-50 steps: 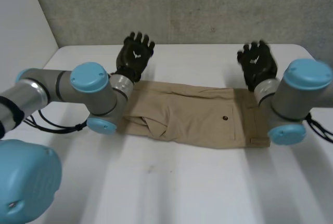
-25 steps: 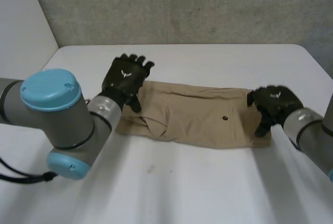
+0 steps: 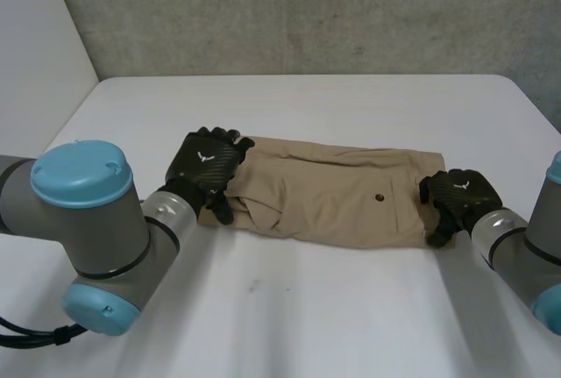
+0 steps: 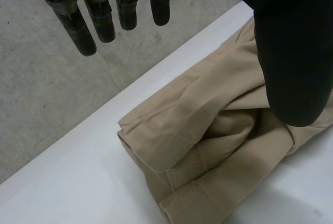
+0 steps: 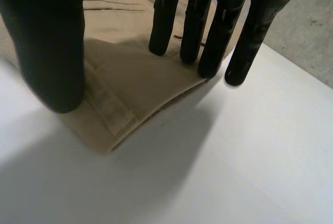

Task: Fold the shorts.

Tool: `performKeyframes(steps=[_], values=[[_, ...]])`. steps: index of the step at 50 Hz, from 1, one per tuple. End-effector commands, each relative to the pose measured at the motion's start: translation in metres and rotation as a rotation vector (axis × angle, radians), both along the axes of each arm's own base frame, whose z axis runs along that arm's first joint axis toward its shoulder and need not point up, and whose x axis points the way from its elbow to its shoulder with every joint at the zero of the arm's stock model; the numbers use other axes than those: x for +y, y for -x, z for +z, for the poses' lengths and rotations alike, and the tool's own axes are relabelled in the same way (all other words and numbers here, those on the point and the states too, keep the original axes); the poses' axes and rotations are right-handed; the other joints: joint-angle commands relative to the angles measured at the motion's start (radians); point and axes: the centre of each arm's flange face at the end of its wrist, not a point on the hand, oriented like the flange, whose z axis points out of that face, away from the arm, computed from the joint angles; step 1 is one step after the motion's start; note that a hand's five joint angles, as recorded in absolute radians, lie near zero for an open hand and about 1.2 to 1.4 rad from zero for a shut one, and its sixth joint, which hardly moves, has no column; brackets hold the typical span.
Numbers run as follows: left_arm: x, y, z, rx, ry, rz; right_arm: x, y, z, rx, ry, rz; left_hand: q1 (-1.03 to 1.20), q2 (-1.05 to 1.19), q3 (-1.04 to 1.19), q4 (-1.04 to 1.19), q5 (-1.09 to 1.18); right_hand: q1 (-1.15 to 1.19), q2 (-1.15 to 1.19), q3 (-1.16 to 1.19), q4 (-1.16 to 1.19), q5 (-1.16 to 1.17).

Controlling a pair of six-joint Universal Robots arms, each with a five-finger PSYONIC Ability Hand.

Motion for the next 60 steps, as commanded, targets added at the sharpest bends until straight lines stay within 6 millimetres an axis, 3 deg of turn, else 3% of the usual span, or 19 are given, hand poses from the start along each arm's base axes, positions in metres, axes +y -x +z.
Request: performKeyframes(steps=[1,5,13,18,22,25,32,36,37,40,41,44,45,49,52,53,56,57,60], values=[[0.001,0.0,-0.002,-0.003,-0.006,-0.002,-0.008,-0.001,-0.001,0.0,0.033,0.001,-0.01,-0.013,-0.023,-0.016,-0.033,0.864,0.779,0.779,0.78,0.806],[0.002,-0.001,-0.002,-0.004,-0.007,0.0,-0.011,0.001,0.006,0.003,0.055,-0.006,-0.01,-0.013,-0.023,-0.016,-0.033,0.865,0.779,0.78,0.78,0.806],[0.006,-0.004,0.006,0.003,0.005,0.002,-0.021,0.029,0.034,0.018,0.092,-0.078,-0.013,-0.016,-0.026,-0.019,-0.036,0.865,0.779,0.78,0.78,0.806],[0.007,-0.013,0.011,0.006,0.008,0.021,-0.035,0.065,0.048,0.117,0.081,-0.141,-0.016,-0.019,-0.029,-0.021,-0.039,0.865,0.779,0.78,0.78,0.806],[0.004,-0.023,0.012,0.004,0.004,0.048,-0.041,0.076,0.059,0.228,0.098,-0.133,-0.019,-0.021,-0.032,-0.024,-0.041,0.865,0.779,0.78,0.78,0.806],[0.004,-0.027,0.013,0.003,0.003,0.057,-0.046,0.074,0.069,0.279,0.136,-0.11,-0.019,-0.021,-0.032,-0.024,-0.041,0.865,0.779,0.78,0.78,0.806],[0.002,-0.033,0.012,0.001,-0.001,0.074,-0.043,0.021,0.114,0.277,0.322,0.025,-0.019,-0.021,-0.032,-0.024,-0.041,0.865,0.779,0.78,0.78,0.806],[0.003,-0.033,0.013,0.002,0.002,0.074,-0.03,-0.022,0.13,0.253,0.41,0.147,-0.019,-0.021,-0.032,-0.024,-0.041,0.865,0.779,0.78,0.78,0.806],[0.003,-0.033,0.014,0.003,0.003,0.075,-0.018,-0.046,0.135,0.232,0.441,0.223,-0.022,-0.024,-0.035,-0.027,-0.044,0.865,0.779,0.78,0.78,0.806],[0.004,-0.033,0.016,0.006,0.008,0.074,0.001,-0.085,0.129,0.201,0.463,0.369,-0.022,-0.024,-0.035,-0.027,-0.044,0.865,0.779,0.78,0.78,0.806],[0.004,-0.033,0.018,0.007,0.011,0.074,0.015,-0.105,0.118,0.192,0.454,0.465,-0.022,-0.024,-0.035,-0.027,-0.044,0.865,0.779,0.78,0.78,0.806],[0.005,-0.033,0.019,0.01,0.014,0.074,0.037,-0.128,0.097,0.191,0.425,0.607,-0.022,-0.024,-0.035,-0.027,-0.044,0.865,0.779,0.78,0.78,0.806],[0.005,-0.033,0.02,0.01,0.017,0.074,0.052,-0.14,0.083,0.192,0.406,0.698,-0.022,-0.024,-0.035,-0.027,-0.044,0.865,0.779,0.78,0.78,0.806],[0.004,-0.033,0.021,0.012,0.021,0.074,0.077,-0.152,0.048,0.207,0.339,0.844,-0.022,-0.024,-0.035,-0.027,-0.044,0.865,0.779,0.78,0.78,0.806],[0.002,-0.033,0.022,0.014,0.025,0.075,0.081,-0.153,0.039,0.203,0.321,0.877,-0.022,-0.025,-0.036,-0.028,-0.045,0.708,0.623,0.623,0.624,0.65],[0.001,-0.033,0.023,0.017,0.03,0.075,0.081,-0.154,0.04,0.196,0.319,0.874,-0.022,-0.024,-0.035,-0.027,-0.044,0.335,0.25,0.25,0.251,0.277],[-0.002,-0.032,0.027,0.025,0.043,0.075,0.079,-0.153,0.047,0.185,0.326,0.852,-0.022,-0.025,-0.036,-0.028,-0.045,-0.102,-0.187,-0.187,-0.186,-0.161],[-0.005,-0.03,0.031,0.033,0.058,0.072,0.076,-0.152,0.057,0.167,0.338,0.814,-0.022,-0.025,-0.036,-0.028,-0.045,-0.277,-0.363,-0.363,-0.362,-0.336],[-0.01,-0.026,0.041,0.048,0.088,0.07,0.067,-0.149,0.078,0.109,0.338,0.717,-0.022,-0.024,-0.035,-0.027,-0.044,-0.357,-0.442,-0.442,-0.441,-0.416]])
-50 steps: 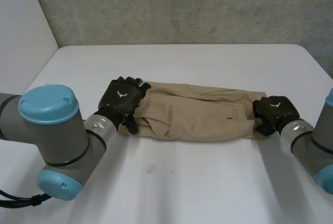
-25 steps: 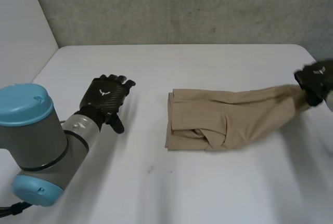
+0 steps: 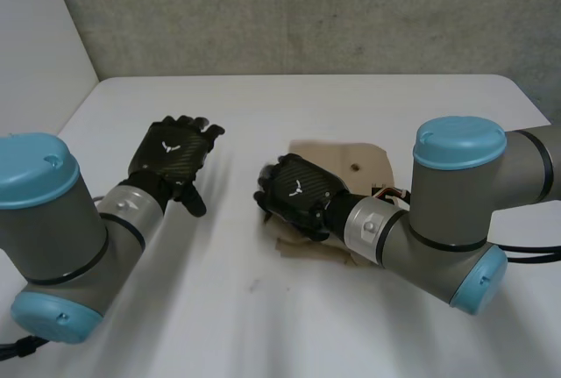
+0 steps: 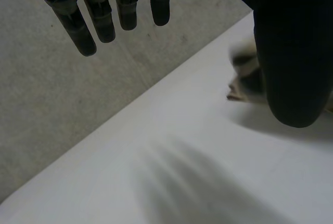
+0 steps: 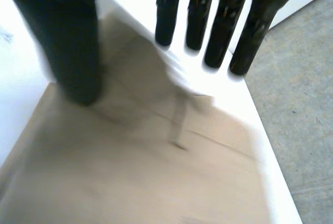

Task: Fold the shorts.

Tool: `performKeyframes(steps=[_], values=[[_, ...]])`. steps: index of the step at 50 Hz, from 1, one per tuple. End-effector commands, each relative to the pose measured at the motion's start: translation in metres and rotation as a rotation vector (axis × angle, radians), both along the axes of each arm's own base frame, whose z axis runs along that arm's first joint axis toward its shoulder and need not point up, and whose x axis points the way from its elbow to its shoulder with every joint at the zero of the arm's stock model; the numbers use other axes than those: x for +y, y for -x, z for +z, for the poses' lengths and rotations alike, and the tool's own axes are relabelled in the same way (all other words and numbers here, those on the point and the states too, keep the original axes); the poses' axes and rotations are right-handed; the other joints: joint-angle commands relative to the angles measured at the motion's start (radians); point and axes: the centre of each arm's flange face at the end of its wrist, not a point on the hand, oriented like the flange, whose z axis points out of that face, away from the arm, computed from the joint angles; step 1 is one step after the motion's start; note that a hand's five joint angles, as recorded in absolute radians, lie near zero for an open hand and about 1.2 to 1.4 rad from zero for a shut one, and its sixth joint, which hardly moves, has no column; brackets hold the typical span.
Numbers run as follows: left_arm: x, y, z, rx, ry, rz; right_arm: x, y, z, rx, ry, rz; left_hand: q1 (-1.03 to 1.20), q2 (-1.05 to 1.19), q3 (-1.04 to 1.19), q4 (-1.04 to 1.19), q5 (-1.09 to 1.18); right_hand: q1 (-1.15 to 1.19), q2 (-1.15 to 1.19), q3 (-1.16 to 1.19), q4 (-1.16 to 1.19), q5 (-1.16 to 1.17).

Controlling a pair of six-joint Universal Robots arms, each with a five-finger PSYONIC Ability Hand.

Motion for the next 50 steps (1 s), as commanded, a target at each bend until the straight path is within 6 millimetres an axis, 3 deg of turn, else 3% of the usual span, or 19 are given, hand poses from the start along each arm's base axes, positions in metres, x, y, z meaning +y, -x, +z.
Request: performKeyframes(steps=[1,4,8,10,15,21,28,36,39,43,50], values=[[-0.016,0.011,0.025,0.041,0.086,-0.009,-0.024,0.013,0.045,-0.163,-0.062,-0.219,-0.019,-0.021,-0.032,-0.024,-0.042,-0.478,-0.593,-0.622,-0.62,-0.621],[-0.024,0.019,0.034,0.064,0.115,-0.016,-0.04,0.028,0.058,-0.262,-0.146,-0.341,-0.016,-0.019,-0.029,-0.021,-0.039,-0.478,-0.593,-0.622,-0.62,-0.621],[-0.03,0.048,0.043,0.128,0.136,-0.07,-0.057,0.051,0.087,-0.438,-0.237,-0.491,-0.01,-0.013,-0.023,-0.016,-0.033,-0.478,-0.593,-0.622,-0.62,-0.621],[-0.026,0.07,0.045,0.176,0.125,-0.119,-0.063,0.057,0.088,-0.468,-0.253,-0.533,-0.001,-0.004,-0.014,-0.007,-0.024,-0.478,-0.593,-0.622,-0.62,-0.621],[-0.024,0.104,0.032,0.231,0.057,-0.184,-0.079,0.071,0.074,-0.463,-0.272,-0.655,0.002,-0.001,-0.011,-0.004,-0.021,-0.478,-0.593,-0.622,-0.62,-0.621],[-0.02,0.133,-0.009,0.219,-0.051,-0.229,-0.091,0.078,0.04,-0.385,-0.341,-0.728,0.011,0.008,-0.002,0.005,-0.012,-0.478,-0.593,-0.622,-0.62,-0.621],[-0.02,0.125,-0.054,0.116,-0.197,-0.173,-0.094,0.076,-0.003,-0.307,-0.466,-0.708,0.016,0.014,0.003,0.011,-0.006,-0.478,-0.593,-0.622,-0.62,-0.621],[-0.008,0.098,-0.082,-0.043,-0.316,-0.063,-0.09,0.076,-0.025,-0.242,-0.53,-0.704,0.019,0.017,0.006,0.014,-0.003,-0.478,-0.593,-0.622,-0.62,-0.621],[0.001,0.094,-0.085,-0.089,-0.325,-0.065,-0.087,0.076,-0.028,-0.218,-0.547,-0.703,0.019,0.017,0.006,0.014,-0.003,-0.478,-0.593,-0.622,-0.62,-0.621],[0.01,0.088,-0.076,-0.121,-0.309,-0.069,-0.081,0.078,-0.033,-0.154,-0.543,-0.696,0.019,0.017,0.006,0.014,-0.003,-0.478,-0.593,-0.622,-0.62,-0.621],[0.014,0.081,-0.074,-0.138,-0.309,-0.047,-0.078,0.08,-0.033,-0.111,-0.511,-0.691,0.019,0.017,0.006,0.014,-0.003,-0.478,-0.593,-0.622,-0.62,-0.621]])
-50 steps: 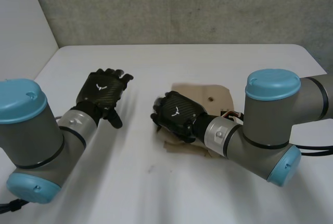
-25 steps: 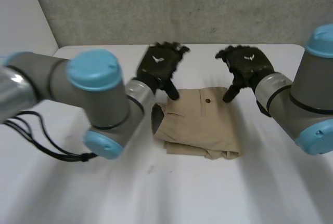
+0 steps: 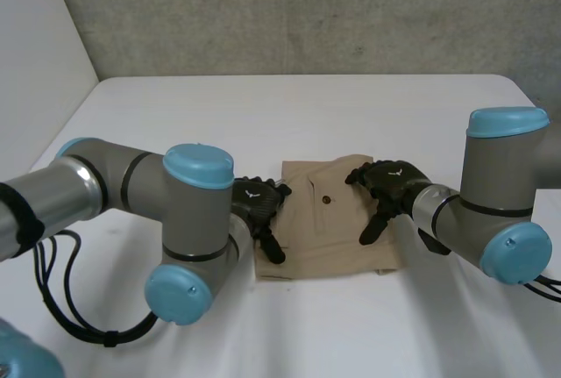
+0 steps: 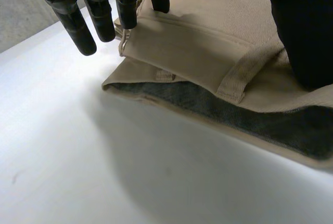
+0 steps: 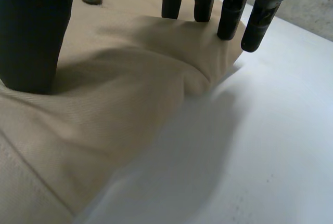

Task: Fold the shorts.

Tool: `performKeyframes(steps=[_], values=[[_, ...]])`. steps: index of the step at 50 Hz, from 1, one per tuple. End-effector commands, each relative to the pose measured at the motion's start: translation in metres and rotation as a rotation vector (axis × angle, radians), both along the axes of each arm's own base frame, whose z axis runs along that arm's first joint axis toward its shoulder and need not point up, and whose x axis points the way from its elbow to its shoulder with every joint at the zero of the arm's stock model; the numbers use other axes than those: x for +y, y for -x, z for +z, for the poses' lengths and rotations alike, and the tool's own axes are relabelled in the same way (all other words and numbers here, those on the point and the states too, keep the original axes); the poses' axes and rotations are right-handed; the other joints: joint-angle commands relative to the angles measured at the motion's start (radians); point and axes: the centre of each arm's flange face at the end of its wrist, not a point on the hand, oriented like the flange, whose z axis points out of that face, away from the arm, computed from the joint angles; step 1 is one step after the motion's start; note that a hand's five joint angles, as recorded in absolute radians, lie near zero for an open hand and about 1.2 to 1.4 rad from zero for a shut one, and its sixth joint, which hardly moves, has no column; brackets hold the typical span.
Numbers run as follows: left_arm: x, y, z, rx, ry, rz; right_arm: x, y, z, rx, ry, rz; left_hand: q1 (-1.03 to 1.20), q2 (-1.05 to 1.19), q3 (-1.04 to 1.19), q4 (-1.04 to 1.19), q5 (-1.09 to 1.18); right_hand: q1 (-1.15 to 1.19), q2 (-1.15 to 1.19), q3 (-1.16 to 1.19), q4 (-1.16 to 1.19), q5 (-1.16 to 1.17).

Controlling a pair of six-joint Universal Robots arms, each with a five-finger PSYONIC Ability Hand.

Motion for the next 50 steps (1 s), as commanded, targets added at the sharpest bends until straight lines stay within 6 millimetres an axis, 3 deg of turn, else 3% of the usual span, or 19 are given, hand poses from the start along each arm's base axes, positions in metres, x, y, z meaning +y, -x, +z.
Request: performKeyframes(steps=[1,4,8,11,18,24,28,33,41,50], values=[[0.004,-0.005,0.003,-0.019,0.009,0.017,0.004,0.003,0.0,0.051,0.016,0.017,0.018,0.014,0.003,0.011,-0.006,0.005,-0.028,-0.018,-0.055,-0.065],[0.005,-0.006,0.004,-0.023,0.013,0.025,0.005,0.003,0.001,0.054,0.018,0.017,0.015,0.011,0.001,0.008,-0.009,0.005,-0.028,-0.018,-0.055,-0.065],[0.004,-0.006,0.023,0.01,0.05,0.028,0.005,0.004,0.011,0.048,0.037,0.014,0.006,0.002,-0.008,-0.001,-0.018,0.005,-0.028,-0.018,-0.055,-0.065],[0.002,-0.006,0.048,0.053,0.096,0.031,0.006,0.003,0.032,0.011,0.086,0.01,0.0,-0.004,-0.014,-0.007,-0.024,0.005,-0.028,-0.018,-0.055,-0.065],[0.004,-0.017,0.135,0.2,0.26,0.053,-0.002,0.015,0.109,-0.143,0.316,-0.144,-0.012,-0.016,-0.026,-0.018,-0.036,0.005,-0.028,-0.018,-0.055,-0.065],[-0.013,-0.067,0.209,0.305,0.415,0.19,0.003,0.049,0.182,-0.23,0.519,-0.338,-0.015,-0.019,-0.029,-0.021,-0.039,0.005,-0.028,-0.018,-0.055,-0.065],[-0.016,-0.093,0.236,0.373,0.437,0.26,0.009,0.068,0.204,-0.222,0.551,-0.396,-0.018,-0.021,-0.032,-0.024,-0.041,0.005,-0.028,-0.018,-0.055,-0.065],[-0.012,-0.11,0.247,0.393,0.393,0.283,0.012,0.079,0.207,-0.187,0.499,-0.422,-0.018,-0.021,-0.032,-0.024,-0.041,0.005,-0.028,-0.018,-0.055,-0.065],[-0.004,-0.108,0.24,0.402,0.318,0.244,0.016,0.077,0.21,-0.182,0.465,-0.386,-0.021,-0.025,-0.036,-0.028,-0.045,0.005,-0.028,-0.018,-0.055,-0.065],[-0.006,-0.109,0.229,0.387,0.289,0.253,0.02,0.071,0.197,-0.182,0.421,-0.321,-0.021,-0.025,-0.036,-0.028,-0.045,0.005,-0.028,-0.018,-0.055,-0.065]])
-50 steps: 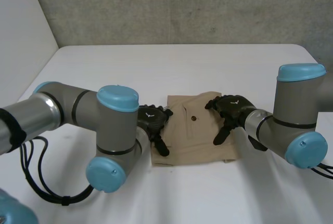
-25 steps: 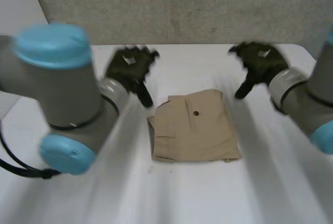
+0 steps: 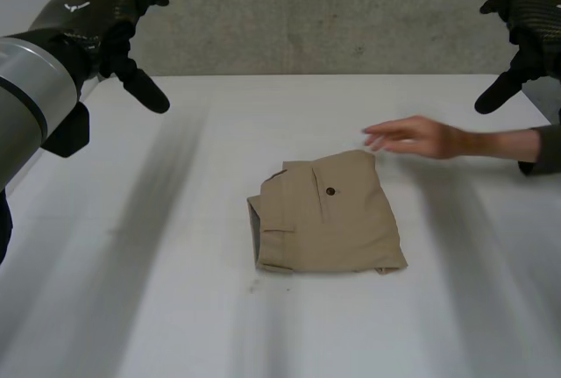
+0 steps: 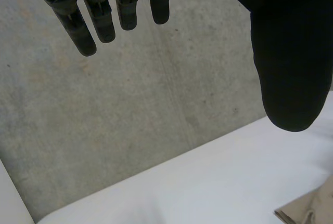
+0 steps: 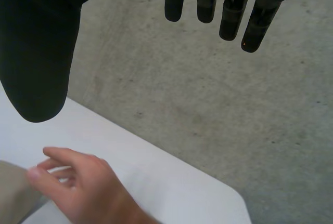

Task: Fold the shorts.

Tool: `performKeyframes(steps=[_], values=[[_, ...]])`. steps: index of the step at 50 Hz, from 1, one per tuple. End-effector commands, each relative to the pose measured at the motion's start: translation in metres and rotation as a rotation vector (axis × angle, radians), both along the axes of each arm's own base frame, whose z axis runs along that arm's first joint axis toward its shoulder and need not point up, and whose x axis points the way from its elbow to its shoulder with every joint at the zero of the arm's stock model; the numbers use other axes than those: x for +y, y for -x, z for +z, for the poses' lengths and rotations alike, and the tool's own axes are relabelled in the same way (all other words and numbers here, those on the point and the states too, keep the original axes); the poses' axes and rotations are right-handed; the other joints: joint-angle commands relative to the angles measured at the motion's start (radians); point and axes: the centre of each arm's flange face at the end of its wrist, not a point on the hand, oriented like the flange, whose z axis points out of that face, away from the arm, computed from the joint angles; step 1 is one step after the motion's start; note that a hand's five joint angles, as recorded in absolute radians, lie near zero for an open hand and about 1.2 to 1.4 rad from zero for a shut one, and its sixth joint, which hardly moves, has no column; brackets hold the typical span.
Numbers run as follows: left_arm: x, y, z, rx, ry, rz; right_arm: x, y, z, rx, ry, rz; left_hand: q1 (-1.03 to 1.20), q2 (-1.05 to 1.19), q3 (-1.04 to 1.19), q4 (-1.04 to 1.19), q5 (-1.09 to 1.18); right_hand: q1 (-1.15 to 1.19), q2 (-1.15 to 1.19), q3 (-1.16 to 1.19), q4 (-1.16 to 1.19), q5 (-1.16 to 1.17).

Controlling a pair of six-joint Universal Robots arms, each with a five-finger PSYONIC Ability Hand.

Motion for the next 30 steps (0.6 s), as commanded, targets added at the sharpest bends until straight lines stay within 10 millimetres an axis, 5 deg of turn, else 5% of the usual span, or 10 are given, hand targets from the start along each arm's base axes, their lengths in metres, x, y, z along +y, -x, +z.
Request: performKeyframes(steps=[1,30], values=[[0.0,0.001,-0.009,-0.009,-0.026,-0.002,0.004,-0.006,-0.01,0.006,-0.026,0.059,-0.01,-0.025,-0.036,-0.028,-0.044,0.028,-0.014,-0.012,-0.055,-0.061],[0.002,0.003,-0.022,-0.013,-0.034,-0.011,0.01,-0.012,-0.02,0.011,-0.053,0.109,-0.01,-0.025,-0.036,-0.028,-0.044,0.028,-0.014,-0.012,-0.055,-0.061]])
